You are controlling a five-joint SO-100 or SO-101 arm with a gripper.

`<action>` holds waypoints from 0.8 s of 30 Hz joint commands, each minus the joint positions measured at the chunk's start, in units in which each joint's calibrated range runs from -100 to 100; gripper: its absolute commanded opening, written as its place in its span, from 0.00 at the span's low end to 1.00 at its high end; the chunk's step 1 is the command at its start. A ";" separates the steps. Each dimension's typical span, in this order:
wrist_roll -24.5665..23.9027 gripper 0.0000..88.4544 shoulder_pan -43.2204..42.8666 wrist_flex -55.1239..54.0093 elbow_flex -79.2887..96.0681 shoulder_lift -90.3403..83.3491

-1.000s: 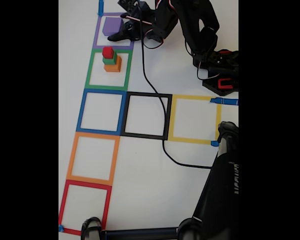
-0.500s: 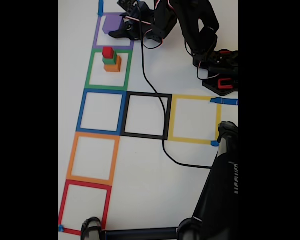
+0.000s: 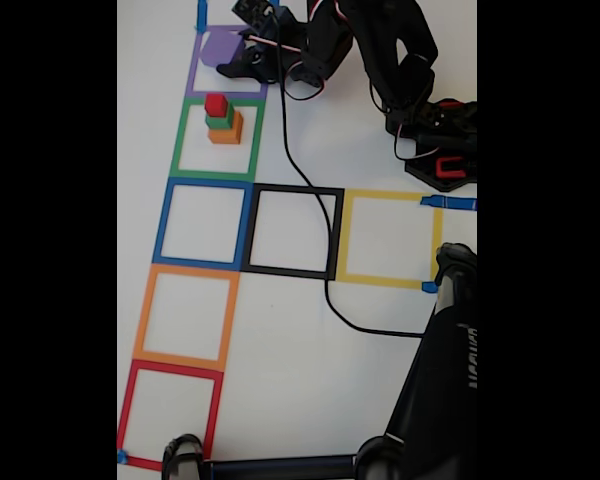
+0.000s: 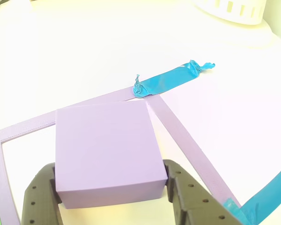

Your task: Tower of hanoi

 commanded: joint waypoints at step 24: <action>0.00 0.18 -11.11 113.92 -57.22 -48.38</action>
